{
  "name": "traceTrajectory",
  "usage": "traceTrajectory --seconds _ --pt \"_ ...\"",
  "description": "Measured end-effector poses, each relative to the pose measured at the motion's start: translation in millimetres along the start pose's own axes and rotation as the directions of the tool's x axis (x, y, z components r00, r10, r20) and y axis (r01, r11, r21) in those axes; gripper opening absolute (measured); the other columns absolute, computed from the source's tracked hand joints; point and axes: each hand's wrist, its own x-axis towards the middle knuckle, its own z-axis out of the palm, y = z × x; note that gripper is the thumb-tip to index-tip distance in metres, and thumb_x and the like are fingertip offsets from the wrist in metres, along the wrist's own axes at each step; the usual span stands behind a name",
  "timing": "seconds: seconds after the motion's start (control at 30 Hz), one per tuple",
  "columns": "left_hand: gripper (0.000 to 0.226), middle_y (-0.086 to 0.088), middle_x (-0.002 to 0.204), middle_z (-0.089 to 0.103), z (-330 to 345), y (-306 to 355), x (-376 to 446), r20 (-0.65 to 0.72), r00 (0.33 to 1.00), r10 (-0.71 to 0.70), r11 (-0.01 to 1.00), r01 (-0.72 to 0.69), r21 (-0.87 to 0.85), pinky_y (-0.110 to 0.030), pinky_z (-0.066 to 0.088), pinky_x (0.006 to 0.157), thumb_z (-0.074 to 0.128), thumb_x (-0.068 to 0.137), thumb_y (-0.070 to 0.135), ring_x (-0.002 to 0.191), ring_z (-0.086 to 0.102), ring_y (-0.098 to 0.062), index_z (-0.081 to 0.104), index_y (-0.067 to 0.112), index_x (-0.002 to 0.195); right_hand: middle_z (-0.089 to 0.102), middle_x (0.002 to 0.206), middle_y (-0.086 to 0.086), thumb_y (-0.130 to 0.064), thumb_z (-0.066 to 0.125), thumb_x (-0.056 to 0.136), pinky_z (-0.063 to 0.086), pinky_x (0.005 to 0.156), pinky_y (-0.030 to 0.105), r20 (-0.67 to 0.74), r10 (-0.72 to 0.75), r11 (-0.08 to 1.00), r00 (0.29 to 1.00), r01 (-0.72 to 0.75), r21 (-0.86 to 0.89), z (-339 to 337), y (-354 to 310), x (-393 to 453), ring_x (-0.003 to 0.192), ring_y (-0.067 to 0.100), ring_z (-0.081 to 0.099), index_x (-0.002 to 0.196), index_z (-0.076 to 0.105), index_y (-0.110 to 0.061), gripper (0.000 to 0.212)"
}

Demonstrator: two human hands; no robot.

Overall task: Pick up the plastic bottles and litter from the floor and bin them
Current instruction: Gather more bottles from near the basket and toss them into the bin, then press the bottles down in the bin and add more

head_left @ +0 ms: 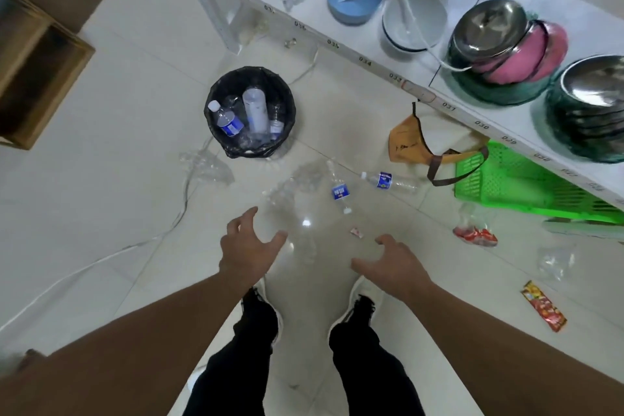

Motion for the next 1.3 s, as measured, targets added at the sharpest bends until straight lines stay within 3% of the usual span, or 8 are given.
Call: traceTrajectory --seconds 0.23,0.43,0.57,0.73,0.87,1.0,1.23,1.3 --pt "0.104 0.001 0.171 0.011 109 -11 153 -0.016 1.000 0.025 0.995 -0.023 0.101 -0.074 0.030 0.113 0.061 0.067 0.092 0.157 0.013 -0.034 0.020 0.056 0.155 0.056 0.138 0.006 -0.077 0.077 0.065 0.052 0.104 0.045 -0.083 -0.060 0.998 0.995 0.059 -0.013 65 -3 174 0.125 0.029 0.061 0.150 0.044 -0.034 0.101" --pt "0.118 0.006 0.174 -0.007 198 -29 287 -0.098 0.994 0.053 0.962 -0.024 0.272 -0.080 0.020 0.114 0.052 0.061 0.101 0.160 -0.004 -0.035 0.000 0.058 0.158 0.037 0.157 0.004 -0.080 0.073 0.070 0.045 0.105 0.052 -0.231 -0.158 0.980 0.960 0.125 -0.152 115 -12 333 0.144 0.037 0.036 0.163 0.022 -0.040 0.113" --pt "0.113 0.003 0.173 0.000 253 -35 351 -0.161 0.983 0.087 0.976 -0.052 0.210 -0.079 0.029 0.110 0.053 0.059 0.101 0.159 0.005 -0.036 0.005 0.062 0.154 0.035 0.160 0.005 -0.080 0.075 0.070 0.051 0.101 0.054 -0.248 -0.195 0.974 0.949 0.157 -0.165 139 -18 421 0.140 0.038 0.044 0.165 0.012 -0.044 0.119" --pt "0.100 -0.011 0.172 0.017 299 -43 392 -0.266 0.866 0.424 0.856 -0.288 0.429 -0.069 0.042 0.106 0.051 0.078 0.092 0.153 0.027 -0.038 0.014 0.051 0.162 0.048 0.136 0.009 -0.068 0.073 0.084 0.053 0.083 0.047 -0.413 -0.251 0.959 0.876 0.167 -0.229 170 -17 476 0.120 0.034 0.054 0.165 0.005 -0.041 0.109" --pt "0.061 -0.006 0.159 0.034 302 -54 418 -0.304 0.810 0.501 0.808 -0.312 0.500 -0.053 0.051 0.091 0.055 0.095 0.065 0.131 0.045 -0.031 0.038 0.042 0.150 0.047 0.127 0.008 -0.057 0.068 0.090 0.048 0.069 0.041 -0.447 -0.297 0.936 0.844 0.165 -0.310 178 -13 492 0.111 0.032 0.056 0.163 0.007 -0.036 0.098" --pt "0.034 -0.001 0.133 0.040 275 -66 434 -0.165 0.816 0.555 0.815 -0.492 0.307 -0.049 0.059 0.077 0.053 0.096 0.030 0.108 0.053 -0.028 0.047 0.033 0.130 0.058 0.125 0.006 -0.054 0.070 0.084 0.058 0.078 0.046 -0.421 -0.254 0.963 0.871 0.189 -0.191 166 -20 495 0.105 0.033 0.066 0.160 0.016 -0.036 0.095" --pt "0.034 -0.004 0.126 0.043 184 -63 386 0.103 0.737 0.668 0.668 -0.655 0.354 -0.042 0.054 0.086 0.049 0.099 0.030 0.100 0.060 -0.030 0.049 0.028 0.133 0.065 0.130 0.008 -0.052 0.079 0.083 0.059 0.090 0.048 -0.386 -0.202 0.979 0.900 0.193 -0.061 141 -43 440 0.103 0.029 0.069 0.160 0.017 -0.032 0.101" --pt "0.026 -0.004 0.118 0.046 152 -53 355 0.183 0.669 0.720 0.590 -0.730 0.346 -0.042 0.052 0.081 0.048 0.100 0.033 0.093 0.060 -0.031 0.052 0.025 0.124 0.064 0.133 0.009 -0.052 0.080 0.082 0.058 0.092 0.050 -0.400 -0.192 0.980 0.896 0.195 -0.035 129 -57 414 0.105 0.031 0.069 0.159 0.013 -0.036 0.103"
